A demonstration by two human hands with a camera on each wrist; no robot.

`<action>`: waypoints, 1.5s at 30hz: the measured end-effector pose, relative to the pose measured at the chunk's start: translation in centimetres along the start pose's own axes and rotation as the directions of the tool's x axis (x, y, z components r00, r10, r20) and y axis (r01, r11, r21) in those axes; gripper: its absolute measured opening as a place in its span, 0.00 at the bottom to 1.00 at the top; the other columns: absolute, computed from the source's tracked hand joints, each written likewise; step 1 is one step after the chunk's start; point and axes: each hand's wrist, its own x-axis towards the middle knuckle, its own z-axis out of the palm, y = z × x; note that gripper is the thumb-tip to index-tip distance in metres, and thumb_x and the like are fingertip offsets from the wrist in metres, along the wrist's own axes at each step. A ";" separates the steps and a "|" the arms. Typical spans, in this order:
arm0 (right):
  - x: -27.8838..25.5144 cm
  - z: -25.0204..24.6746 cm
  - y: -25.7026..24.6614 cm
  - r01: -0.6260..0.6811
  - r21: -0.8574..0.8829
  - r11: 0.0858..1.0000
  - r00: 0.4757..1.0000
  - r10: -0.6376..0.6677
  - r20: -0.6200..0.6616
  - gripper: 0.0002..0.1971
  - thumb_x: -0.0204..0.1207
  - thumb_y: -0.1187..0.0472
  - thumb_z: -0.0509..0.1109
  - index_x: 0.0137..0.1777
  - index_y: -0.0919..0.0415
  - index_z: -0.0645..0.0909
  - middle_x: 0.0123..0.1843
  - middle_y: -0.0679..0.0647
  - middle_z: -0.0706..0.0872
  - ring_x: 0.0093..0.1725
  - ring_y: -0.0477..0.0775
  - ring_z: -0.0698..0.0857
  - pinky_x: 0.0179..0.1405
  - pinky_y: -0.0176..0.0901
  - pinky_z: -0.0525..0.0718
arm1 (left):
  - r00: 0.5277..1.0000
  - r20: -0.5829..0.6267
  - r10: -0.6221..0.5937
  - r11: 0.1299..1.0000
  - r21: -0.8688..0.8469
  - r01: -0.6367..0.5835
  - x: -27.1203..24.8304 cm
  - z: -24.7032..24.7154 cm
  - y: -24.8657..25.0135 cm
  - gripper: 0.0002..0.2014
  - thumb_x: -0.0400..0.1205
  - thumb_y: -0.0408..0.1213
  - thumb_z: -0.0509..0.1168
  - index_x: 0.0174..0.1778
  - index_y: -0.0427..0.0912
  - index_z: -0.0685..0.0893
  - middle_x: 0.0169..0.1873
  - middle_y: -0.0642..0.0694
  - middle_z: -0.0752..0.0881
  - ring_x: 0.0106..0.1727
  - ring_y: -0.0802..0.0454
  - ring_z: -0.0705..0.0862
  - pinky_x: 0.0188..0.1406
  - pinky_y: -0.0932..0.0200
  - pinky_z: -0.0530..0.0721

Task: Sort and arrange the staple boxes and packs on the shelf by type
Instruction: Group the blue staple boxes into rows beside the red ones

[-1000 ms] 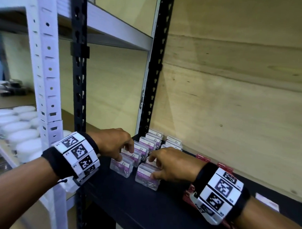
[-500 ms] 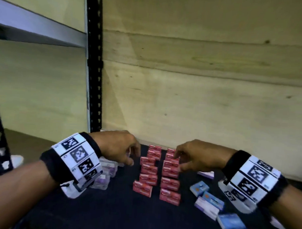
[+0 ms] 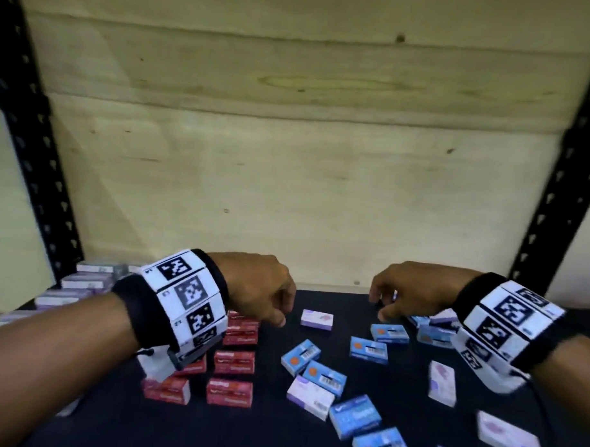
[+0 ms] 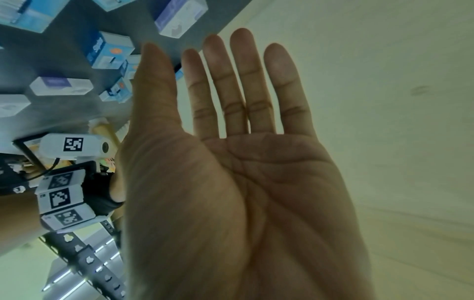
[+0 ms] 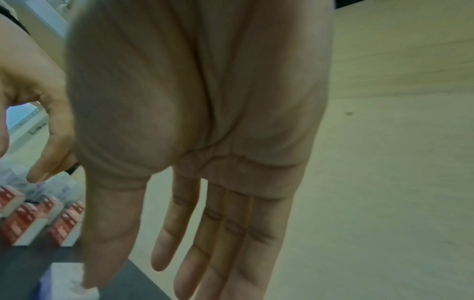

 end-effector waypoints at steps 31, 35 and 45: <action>2.0 2.3 1.0 0.165 0.129 0.978 0.985 -0.171 0.032 0.16 0.73 0.42 0.76 0.57 0.47 0.83 0.53 0.44 0.84 0.49 0.42 0.82 0.49 0.38 0.80 | 0.991 0.131 -0.035 0.990 0.143 0.016 8.5 -0.5 1.0 0.18 0.79 0.49 0.72 0.62 0.46 0.82 0.53 0.50 0.85 0.47 0.52 0.81 0.42 0.60 0.75; 0.5 2.5 -3.6 0.332 0.205 0.921 0.927 -0.359 0.107 0.18 0.71 0.47 0.80 0.60 0.43 0.83 0.49 0.44 0.86 0.39 0.39 0.82 0.45 0.38 0.82 | 0.994 0.075 -0.083 0.986 0.149 0.071 5.9 -1.9 -0.2 0.19 0.79 0.50 0.71 0.63 0.48 0.81 0.53 0.52 0.84 0.48 0.53 0.80 0.43 0.60 0.74; -2.1 3.7 -9.7 0.392 -0.122 0.912 0.914 -0.371 0.161 0.30 0.71 0.42 0.78 0.73 0.39 0.74 0.51 0.43 0.80 0.48 0.50 0.78 0.50 0.45 0.77 | 0.989 0.017 -0.149 0.980 0.136 0.146 -0.4 -2.0 -2.6 0.17 0.78 0.51 0.72 0.61 0.50 0.82 0.52 0.54 0.86 0.48 0.54 0.82 0.46 0.59 0.78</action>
